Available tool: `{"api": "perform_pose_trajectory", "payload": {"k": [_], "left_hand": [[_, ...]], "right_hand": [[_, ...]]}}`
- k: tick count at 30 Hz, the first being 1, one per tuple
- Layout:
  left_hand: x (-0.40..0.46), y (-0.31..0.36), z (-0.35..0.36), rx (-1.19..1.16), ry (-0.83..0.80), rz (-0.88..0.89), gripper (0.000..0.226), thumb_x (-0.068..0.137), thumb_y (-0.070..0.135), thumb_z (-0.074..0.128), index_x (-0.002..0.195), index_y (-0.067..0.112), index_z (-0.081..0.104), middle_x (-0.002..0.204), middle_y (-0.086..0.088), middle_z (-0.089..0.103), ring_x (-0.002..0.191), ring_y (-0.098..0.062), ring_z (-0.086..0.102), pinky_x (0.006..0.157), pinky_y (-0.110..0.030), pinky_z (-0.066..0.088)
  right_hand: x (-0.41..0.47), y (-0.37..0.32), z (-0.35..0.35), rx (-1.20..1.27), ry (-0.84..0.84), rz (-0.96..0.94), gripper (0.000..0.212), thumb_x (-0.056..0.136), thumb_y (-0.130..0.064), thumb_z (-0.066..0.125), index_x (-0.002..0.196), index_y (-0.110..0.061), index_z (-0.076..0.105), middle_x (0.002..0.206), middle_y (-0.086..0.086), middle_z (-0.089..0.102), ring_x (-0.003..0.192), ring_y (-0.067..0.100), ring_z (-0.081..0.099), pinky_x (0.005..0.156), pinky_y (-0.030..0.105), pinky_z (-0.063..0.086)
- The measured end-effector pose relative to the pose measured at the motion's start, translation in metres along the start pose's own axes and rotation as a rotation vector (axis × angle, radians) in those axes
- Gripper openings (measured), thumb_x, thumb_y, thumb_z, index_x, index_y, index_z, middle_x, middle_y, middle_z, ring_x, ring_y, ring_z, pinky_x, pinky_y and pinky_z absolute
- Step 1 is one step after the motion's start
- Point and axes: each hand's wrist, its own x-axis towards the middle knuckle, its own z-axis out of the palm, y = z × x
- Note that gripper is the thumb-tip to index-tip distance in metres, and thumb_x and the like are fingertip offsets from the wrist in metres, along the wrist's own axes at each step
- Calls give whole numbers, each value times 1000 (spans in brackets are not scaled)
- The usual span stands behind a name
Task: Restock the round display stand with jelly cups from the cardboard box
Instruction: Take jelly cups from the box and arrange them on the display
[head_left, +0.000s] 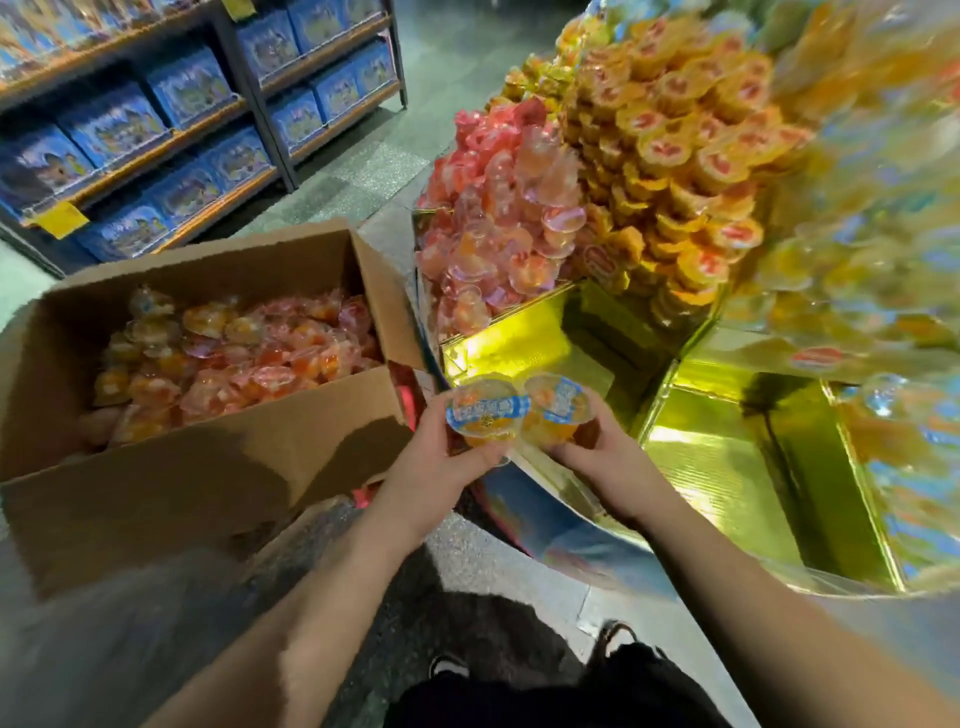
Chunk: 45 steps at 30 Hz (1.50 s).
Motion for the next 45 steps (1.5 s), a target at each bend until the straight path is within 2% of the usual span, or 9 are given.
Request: {"api": "perform_pose_trajectory", "payload": {"k": [8, 16, 19, 23, 27, 31, 36, 39, 45], "left_hand": [[15, -6, 173, 94, -183, -4, 50, 82, 7, 77, 118, 31, 51, 105, 16, 71, 101, 1, 65, 83, -12, 47], [12, -38, 395, 179, -324, -81, 60, 79, 19, 83, 125, 39, 50, 116, 17, 67, 109, -1, 63, 97, -21, 46], [8, -45, 471, 196, -370, -106, 52, 82, 15, 80, 115, 42, 50, 113, 19, 65, 95, 15, 61, 82, -6, 44], [19, -53, 550, 203, -385, -109, 57, 82, 8, 78, 126, 31, 51, 122, 7, 66, 97, 11, 63, 83, -10, 45], [43, -59, 613, 170, -351, -114, 53, 81, 7, 79, 120, 30, 53, 128, -4, 64, 110, -6, 64, 96, -25, 51], [71, -74, 666, 205, -239, -94, 73, 66, 44, 84, 131, 30, 52, 131, 2, 61, 120, -14, 60, 106, -39, 47], [95, -87, 715, 282, -91, -87, 68, 75, 37, 80, 136, 27, 51, 131, 4, 58, 121, -14, 57, 103, -30, 46], [103, -91, 736, 365, 16, -77, 66, 80, 30, 81, 138, 19, 51, 132, 3, 55, 120, -14, 54, 88, -10, 33], [116, -97, 758, 361, 108, -103, 65, 81, 33, 80, 137, 18, 50, 134, 0, 51, 109, -11, 50, 73, -8, 27]], "right_hand": [[-91, 38, -151, 92, 273, 66, 43, 85, 7, 67, 114, -23, 54, 101, -9, 69, 89, -5, 66, 77, 13, 50], [-189, 96, -351, 53, 452, 164, 60, 80, -16, 82, 128, -30, 51, 107, -13, 70, 100, 1, 66, 77, 9, 46], [-217, 112, -418, 43, 507, 210, 58, 79, -21, 84, 124, -36, 50, 108, -19, 68, 105, 4, 64, 85, 9, 46], [-241, 127, -491, 51, 601, 219, 58, 78, -16, 83, 126, -30, 54, 108, -15, 71, 99, 1, 67, 92, 20, 50], [-241, 142, -555, 27, 674, 217, 57, 81, -5, 77, 129, -26, 53, 112, -8, 69, 96, 5, 67, 91, 21, 49], [-222, 147, -605, 25, 716, 200, 58, 84, 3, 72, 134, -12, 47, 109, -3, 65, 77, -15, 63, 73, 6, 46], [-186, 160, -651, -12, 696, 219, 50, 84, 0, 74, 126, -16, 50, 111, 0, 64, 77, -16, 61, 69, 3, 44], [-167, 166, -668, -63, 662, 221, 51, 83, -5, 77, 125, -18, 52, 106, -6, 65, 87, -3, 63, 69, 4, 45], [-137, 184, -688, -92, 641, 230, 50, 78, -15, 83, 118, -27, 56, 103, -13, 70, 92, 3, 67, 84, 25, 54]]}}
